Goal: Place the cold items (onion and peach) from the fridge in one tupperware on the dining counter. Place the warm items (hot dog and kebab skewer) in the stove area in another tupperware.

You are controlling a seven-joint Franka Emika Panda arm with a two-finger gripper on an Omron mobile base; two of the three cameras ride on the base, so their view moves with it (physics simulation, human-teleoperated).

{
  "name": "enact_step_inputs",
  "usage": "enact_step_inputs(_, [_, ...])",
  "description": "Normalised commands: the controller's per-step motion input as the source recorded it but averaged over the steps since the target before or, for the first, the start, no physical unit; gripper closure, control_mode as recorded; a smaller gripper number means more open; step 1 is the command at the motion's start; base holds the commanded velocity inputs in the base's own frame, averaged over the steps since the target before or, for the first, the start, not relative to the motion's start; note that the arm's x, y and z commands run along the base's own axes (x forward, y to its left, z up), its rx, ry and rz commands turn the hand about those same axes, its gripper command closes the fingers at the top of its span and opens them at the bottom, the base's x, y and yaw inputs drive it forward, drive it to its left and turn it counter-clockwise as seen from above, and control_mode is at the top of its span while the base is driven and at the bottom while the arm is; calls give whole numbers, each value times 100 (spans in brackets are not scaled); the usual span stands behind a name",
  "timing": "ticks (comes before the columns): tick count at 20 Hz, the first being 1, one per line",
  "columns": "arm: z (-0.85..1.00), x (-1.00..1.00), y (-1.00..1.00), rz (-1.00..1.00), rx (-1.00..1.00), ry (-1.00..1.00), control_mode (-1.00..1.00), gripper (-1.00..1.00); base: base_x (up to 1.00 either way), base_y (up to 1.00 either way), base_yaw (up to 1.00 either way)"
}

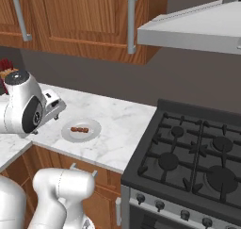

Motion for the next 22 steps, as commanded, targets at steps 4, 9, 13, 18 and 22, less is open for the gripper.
enact_step_inputs(4, [-51,22,28,17,-20,3,-100,-100,0,0,0])
enact_step_inputs(9, [-39,37,18,15,-7,2,-100,-100,0,0,0])
enact_step_inputs(13, [-27,41,1,11,0,2,-100,-100,0,0,0])
enact_step_inputs(18, [-19,11,0,1,-6,12,-100,-100,0,0,0])
enact_step_inputs(22, [-3,57,0,0,0,17,-100,-100,0,0,0])
